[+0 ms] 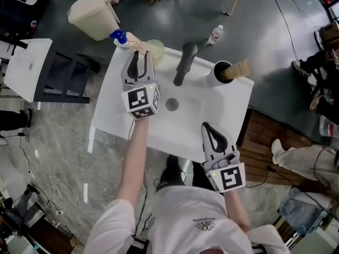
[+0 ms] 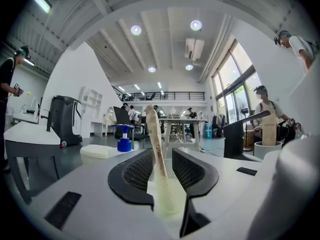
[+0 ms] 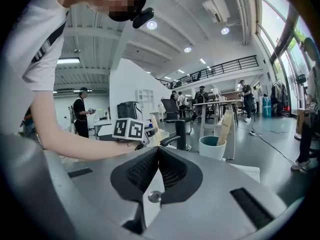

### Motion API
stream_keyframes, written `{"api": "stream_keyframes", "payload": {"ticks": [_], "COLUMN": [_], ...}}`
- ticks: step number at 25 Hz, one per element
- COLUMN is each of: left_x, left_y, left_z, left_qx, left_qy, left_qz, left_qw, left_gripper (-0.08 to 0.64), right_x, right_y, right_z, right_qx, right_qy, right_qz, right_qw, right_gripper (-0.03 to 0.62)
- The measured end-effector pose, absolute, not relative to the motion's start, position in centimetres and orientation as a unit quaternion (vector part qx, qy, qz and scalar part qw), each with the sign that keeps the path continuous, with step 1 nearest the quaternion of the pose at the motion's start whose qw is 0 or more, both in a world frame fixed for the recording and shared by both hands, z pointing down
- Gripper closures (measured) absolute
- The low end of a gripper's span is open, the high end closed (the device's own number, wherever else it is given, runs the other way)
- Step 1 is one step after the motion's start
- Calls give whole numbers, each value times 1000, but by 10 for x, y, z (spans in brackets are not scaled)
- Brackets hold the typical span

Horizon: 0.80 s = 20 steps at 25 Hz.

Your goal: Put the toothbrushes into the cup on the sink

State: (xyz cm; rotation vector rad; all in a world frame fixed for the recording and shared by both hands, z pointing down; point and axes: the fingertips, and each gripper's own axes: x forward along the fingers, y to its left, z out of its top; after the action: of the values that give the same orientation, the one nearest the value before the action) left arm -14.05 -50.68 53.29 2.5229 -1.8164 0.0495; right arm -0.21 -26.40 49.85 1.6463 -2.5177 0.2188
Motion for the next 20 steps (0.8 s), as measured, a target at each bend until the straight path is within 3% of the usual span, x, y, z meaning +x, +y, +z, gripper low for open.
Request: {"api": "stream_keyframes", "payload": {"ticks": [10,18,20], "left_x": [-154,-168,-168], "left_y": [-498,-458,-434], "left_z": [478,359,324], "left_qx": [799,781,775], "left_qy": [-601,-613,-614], "left_qz": [-9,-32,-44], "left_qw": [-16,-116,-144], "left_gripper": [446,448,485], "right_x": [1,1,-1], "right_y": [-275,-297,-297], "right_z": [467,390,367], "right_qx": [541,537,534], "right_qy": [-839,-840,-840], "right_qz": [29,-72,-89], "right_qw": [50,-3,-22], "right_gripper": [580,580,580]}}
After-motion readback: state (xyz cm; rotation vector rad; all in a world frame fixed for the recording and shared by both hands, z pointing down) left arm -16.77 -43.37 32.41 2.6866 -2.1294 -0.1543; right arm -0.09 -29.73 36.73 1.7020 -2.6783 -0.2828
